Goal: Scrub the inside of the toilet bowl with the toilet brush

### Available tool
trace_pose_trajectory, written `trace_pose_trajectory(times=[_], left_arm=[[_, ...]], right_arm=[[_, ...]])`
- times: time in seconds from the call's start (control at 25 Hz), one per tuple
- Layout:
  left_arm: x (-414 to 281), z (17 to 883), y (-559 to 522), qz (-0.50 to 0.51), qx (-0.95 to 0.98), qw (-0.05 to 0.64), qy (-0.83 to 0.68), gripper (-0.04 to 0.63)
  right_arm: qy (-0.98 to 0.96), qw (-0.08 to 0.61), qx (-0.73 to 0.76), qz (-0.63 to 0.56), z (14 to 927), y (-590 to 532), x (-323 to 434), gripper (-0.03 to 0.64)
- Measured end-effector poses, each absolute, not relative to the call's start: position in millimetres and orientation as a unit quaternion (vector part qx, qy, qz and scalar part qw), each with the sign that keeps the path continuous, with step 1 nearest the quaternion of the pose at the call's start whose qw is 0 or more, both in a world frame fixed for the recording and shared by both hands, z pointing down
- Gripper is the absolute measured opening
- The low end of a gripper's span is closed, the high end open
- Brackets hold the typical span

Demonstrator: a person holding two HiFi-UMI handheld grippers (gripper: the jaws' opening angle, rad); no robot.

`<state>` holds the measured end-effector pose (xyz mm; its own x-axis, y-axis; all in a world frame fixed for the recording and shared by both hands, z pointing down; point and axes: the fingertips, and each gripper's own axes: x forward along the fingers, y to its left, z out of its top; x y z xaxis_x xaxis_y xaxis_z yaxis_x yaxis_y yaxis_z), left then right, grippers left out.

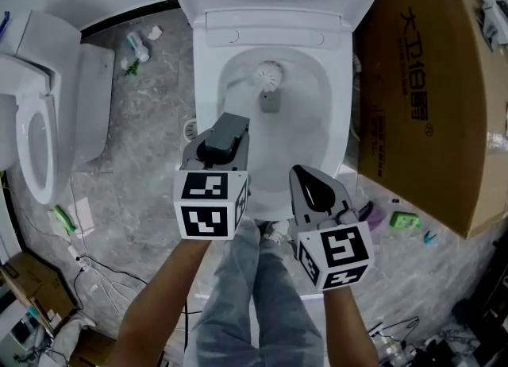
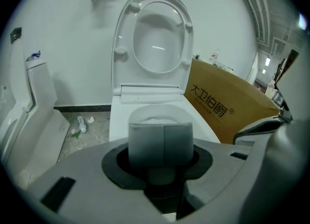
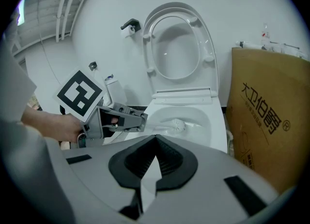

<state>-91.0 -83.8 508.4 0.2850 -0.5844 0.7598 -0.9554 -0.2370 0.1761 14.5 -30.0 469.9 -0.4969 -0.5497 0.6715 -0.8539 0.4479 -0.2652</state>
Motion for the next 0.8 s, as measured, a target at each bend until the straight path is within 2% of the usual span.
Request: trace_pose_trajectory(times=[0.32, 0.8], left_arm=[[-125, 502, -64, 0.288, 0.704, 0.334, -0.557, 0.152], [-139, 501, -25, 0.317, 0.685, 0.346, -0.558, 0.152]], right_arm=[[-0.821, 0.256, 0.421, 0.289, 467, -25, 4, -0.002], [-0.815, 0.266, 0.43, 0.282, 466, -6, 15, -0.002]])
